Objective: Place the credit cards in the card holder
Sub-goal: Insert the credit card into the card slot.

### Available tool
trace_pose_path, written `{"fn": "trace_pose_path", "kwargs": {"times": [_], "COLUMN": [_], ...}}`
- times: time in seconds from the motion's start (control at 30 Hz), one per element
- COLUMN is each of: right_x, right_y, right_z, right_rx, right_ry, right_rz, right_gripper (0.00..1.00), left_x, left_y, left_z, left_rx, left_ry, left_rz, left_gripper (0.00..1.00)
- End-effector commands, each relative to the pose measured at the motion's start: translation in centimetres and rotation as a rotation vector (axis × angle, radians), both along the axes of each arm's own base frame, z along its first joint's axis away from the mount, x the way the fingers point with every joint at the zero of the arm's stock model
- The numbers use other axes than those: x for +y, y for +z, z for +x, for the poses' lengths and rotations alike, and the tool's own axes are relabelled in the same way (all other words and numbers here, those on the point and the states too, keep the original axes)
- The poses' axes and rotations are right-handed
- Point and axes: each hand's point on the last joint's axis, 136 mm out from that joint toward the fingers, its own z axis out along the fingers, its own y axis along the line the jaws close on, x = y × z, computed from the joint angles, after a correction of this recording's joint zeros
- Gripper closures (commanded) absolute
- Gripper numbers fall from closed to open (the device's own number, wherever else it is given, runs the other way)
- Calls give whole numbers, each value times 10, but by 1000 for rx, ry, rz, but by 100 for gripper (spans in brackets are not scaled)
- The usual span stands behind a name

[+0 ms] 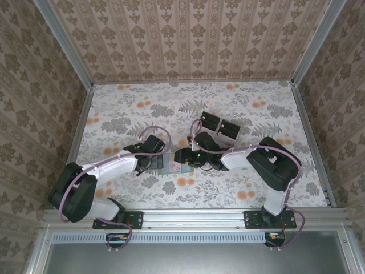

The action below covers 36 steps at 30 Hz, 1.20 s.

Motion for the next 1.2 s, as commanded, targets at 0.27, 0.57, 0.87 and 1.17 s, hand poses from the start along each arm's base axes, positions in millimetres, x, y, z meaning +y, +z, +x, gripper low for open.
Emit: {"fn": "trace_pose_path", "kwargs": {"times": [0.27,0.57,0.87,1.17], "right_x": [-31,-38,-42,-24], "right_y": [14,-3,-17,-25], "right_z": [-1,1,0,2], "right_rx": [-56,-84,-86,-75], "right_ry": [16,51,64,98], "right_rz": [-274,-511,-608,-589], "right_gripper": [45,83,86,87], "left_x": [21,29,26,22], "left_y": [4,-8,-15,-23], "left_z": [-6,-12,-11,-10], "left_rx": [-20,27,49,65], "left_ry": [77,106,104,95], "left_rz": [-1,40,42,41], "left_gripper": [0,0,0,0]}}
